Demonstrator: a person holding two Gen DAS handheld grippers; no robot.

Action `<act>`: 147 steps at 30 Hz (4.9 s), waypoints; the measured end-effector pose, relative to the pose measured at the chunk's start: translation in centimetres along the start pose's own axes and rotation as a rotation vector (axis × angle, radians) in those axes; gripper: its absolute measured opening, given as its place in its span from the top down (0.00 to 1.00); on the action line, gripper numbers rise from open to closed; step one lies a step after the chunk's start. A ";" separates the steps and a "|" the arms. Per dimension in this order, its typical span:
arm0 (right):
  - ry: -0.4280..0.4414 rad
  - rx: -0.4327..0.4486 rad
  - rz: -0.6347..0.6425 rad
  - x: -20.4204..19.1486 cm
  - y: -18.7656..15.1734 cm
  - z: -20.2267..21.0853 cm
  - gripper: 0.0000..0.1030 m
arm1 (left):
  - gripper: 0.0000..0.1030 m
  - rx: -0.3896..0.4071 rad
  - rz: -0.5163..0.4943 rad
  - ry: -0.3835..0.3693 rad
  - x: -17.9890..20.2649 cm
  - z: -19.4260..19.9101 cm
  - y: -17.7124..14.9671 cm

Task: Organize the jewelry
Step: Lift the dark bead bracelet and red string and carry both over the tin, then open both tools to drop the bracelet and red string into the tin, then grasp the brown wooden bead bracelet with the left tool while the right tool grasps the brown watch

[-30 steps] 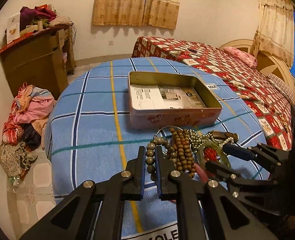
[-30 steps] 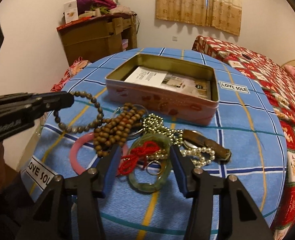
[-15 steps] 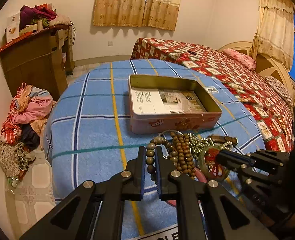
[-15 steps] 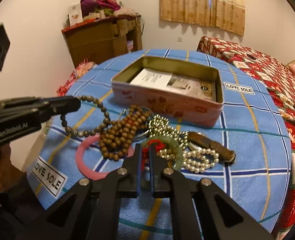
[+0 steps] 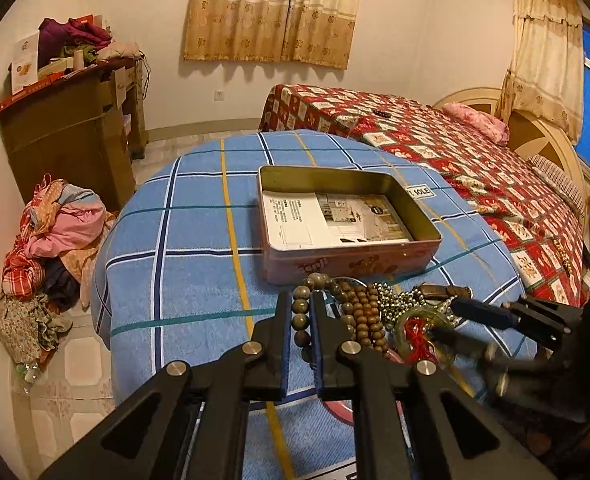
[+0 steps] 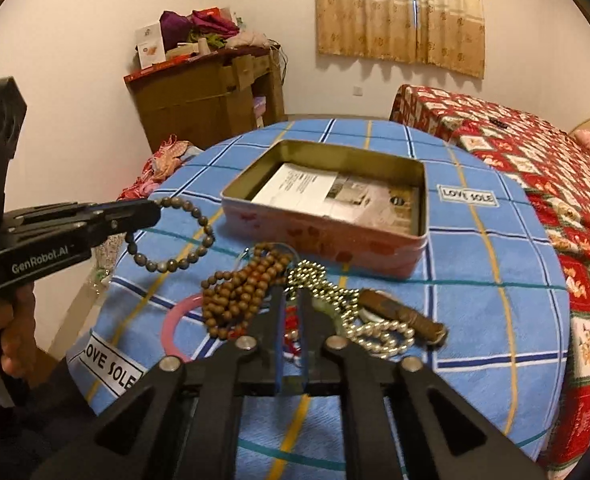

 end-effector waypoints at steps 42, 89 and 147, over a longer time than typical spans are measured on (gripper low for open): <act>0.011 0.105 0.035 0.8 4.6 2.7 0.93 | 0.92 0.058 -0.011 -0.032 0.4 0.3 3.3; -0.074 0.031 -0.036 10.2 10.5 -6.3 0.93 | 0.92 -0.032 -0.108 0.031 0.7 -10.9 9.2; -0.180 -0.005 -0.124 11.1 -1.3 -0.1 0.32 | 0.77 -0.116 -0.133 -0.070 4.5 -6.0 -2.5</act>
Point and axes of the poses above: each gripper's, at about its wrist camera, not at the fingertips, and z roughly against the way its jaws point, x to its right, y to its top, the point moved 8 cm from there along -z, roughly the way its jaws point, and after that the axes turned 7 degrees about y, right-handed, at the moved point
